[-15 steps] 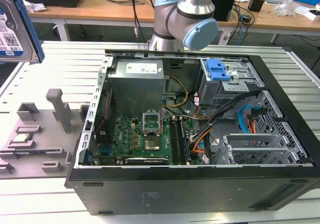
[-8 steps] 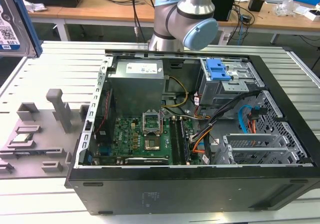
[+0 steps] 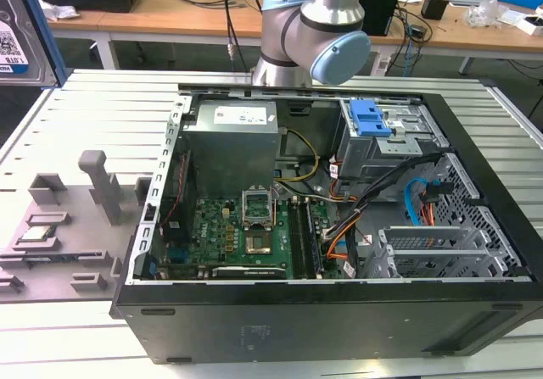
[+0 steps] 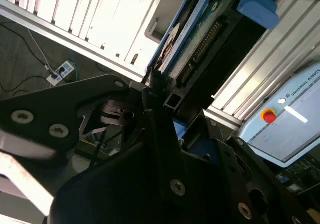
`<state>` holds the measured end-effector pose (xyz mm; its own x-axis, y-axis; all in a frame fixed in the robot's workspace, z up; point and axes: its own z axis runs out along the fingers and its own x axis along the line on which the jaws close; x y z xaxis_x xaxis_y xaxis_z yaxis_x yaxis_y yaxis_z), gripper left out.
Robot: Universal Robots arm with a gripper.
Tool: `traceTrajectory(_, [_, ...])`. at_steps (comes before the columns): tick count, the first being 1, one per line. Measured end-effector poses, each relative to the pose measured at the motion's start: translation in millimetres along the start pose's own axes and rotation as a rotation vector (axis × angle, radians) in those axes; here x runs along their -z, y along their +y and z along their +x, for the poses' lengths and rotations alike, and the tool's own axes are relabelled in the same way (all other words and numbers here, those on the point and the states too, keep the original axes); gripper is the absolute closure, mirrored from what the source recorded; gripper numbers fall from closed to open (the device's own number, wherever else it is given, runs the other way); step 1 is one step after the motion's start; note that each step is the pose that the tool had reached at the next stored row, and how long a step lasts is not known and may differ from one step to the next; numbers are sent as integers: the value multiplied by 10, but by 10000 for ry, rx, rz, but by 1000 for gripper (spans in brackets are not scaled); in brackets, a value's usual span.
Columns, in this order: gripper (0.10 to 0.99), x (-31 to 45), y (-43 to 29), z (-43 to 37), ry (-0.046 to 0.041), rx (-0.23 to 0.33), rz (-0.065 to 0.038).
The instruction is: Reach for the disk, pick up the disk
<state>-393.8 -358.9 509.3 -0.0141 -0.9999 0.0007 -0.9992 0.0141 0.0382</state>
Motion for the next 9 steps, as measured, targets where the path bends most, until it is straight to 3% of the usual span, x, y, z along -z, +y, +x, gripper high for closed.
traceTrajectory(9, [718, 10, -243, -4, 3, 0, 0])
